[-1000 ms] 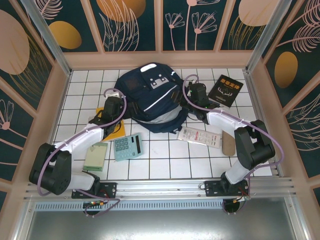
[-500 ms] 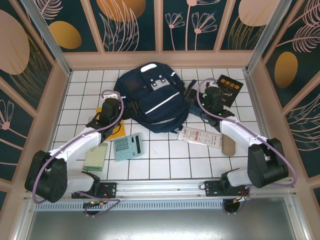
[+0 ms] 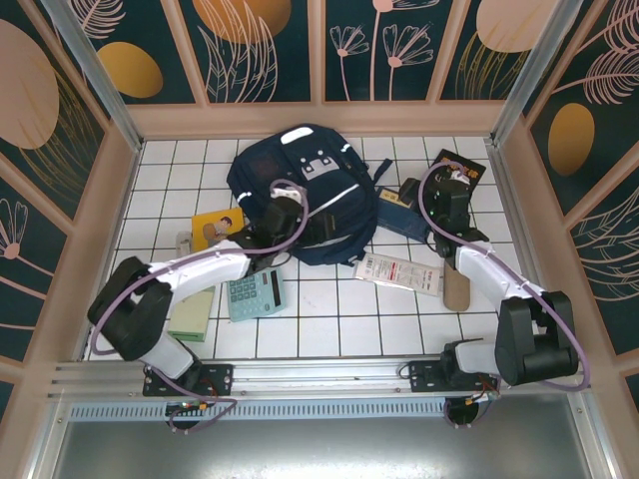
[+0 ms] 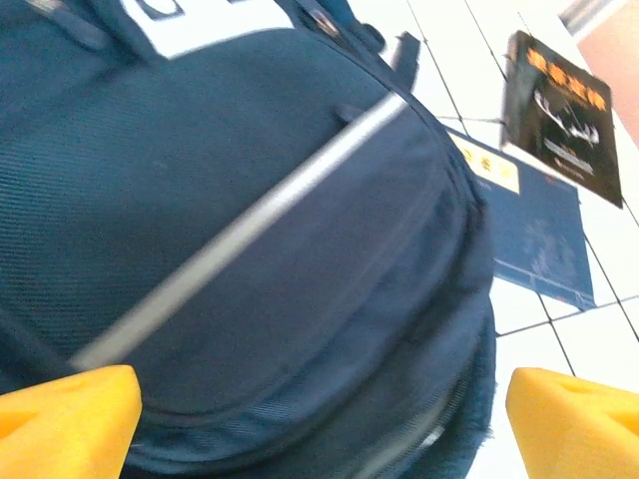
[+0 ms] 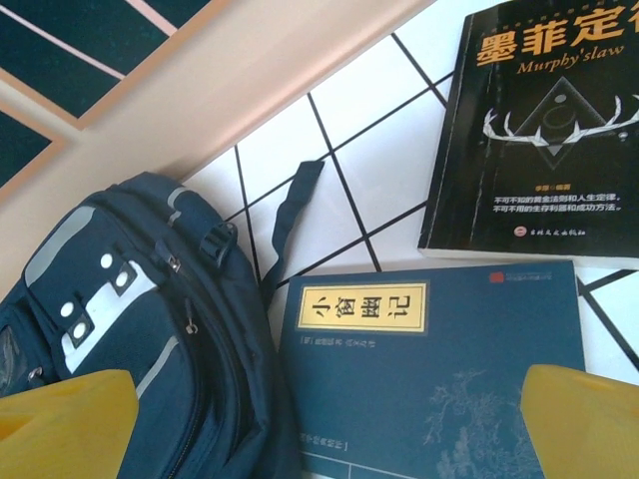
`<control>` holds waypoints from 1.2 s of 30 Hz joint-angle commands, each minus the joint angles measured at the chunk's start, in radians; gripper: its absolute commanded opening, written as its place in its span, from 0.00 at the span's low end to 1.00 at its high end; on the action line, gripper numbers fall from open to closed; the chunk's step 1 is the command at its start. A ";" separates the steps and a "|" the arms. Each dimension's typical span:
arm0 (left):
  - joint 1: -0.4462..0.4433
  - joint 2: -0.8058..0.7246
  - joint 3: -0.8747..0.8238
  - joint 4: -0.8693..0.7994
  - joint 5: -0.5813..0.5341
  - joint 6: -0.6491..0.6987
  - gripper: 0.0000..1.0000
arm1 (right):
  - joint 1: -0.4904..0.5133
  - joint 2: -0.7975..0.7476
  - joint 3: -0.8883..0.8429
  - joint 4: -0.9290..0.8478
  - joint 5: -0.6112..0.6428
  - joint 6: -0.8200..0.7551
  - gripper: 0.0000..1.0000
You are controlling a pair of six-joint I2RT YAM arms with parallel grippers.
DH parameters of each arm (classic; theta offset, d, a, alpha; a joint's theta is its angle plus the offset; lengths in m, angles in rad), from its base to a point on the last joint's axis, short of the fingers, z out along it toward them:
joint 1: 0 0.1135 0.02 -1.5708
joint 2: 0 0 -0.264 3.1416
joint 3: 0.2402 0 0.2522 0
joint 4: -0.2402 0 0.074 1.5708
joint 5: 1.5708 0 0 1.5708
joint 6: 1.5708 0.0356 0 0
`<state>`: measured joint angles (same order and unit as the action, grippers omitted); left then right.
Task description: Pack the student bag
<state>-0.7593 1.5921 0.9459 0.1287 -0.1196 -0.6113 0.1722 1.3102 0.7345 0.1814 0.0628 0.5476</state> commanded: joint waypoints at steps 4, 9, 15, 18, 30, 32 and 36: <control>-0.131 0.188 0.162 0.034 0.001 -0.027 0.94 | -0.017 0.032 -0.001 0.032 0.000 -0.012 0.99; -0.152 0.255 0.209 -0.010 -0.077 -0.060 0.95 | -0.017 0.019 0.004 0.026 -0.039 -0.021 0.99; -0.113 0.129 0.115 -0.062 -0.245 -0.073 0.99 | 0.027 0.019 -0.002 0.058 -0.140 -0.018 0.99; -0.060 0.024 0.038 -0.083 -0.286 -0.092 0.98 | 0.093 0.042 0.020 0.063 -0.153 -0.014 0.99; 0.232 -0.297 -0.267 -0.189 -0.338 -0.179 0.99 | 0.469 0.253 0.191 0.101 -0.166 0.032 0.92; 0.311 -0.337 -0.316 -0.196 -0.307 -0.196 0.99 | 0.519 0.298 0.233 0.108 -0.175 0.035 0.87; 0.464 -0.400 -0.415 -0.161 -0.199 -0.206 0.99 | 0.603 0.413 0.325 0.118 -0.217 0.040 0.74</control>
<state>-0.3573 1.2289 0.5793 -0.0280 -0.3965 -0.7895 0.7364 1.6657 0.9916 0.2607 -0.1158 0.5774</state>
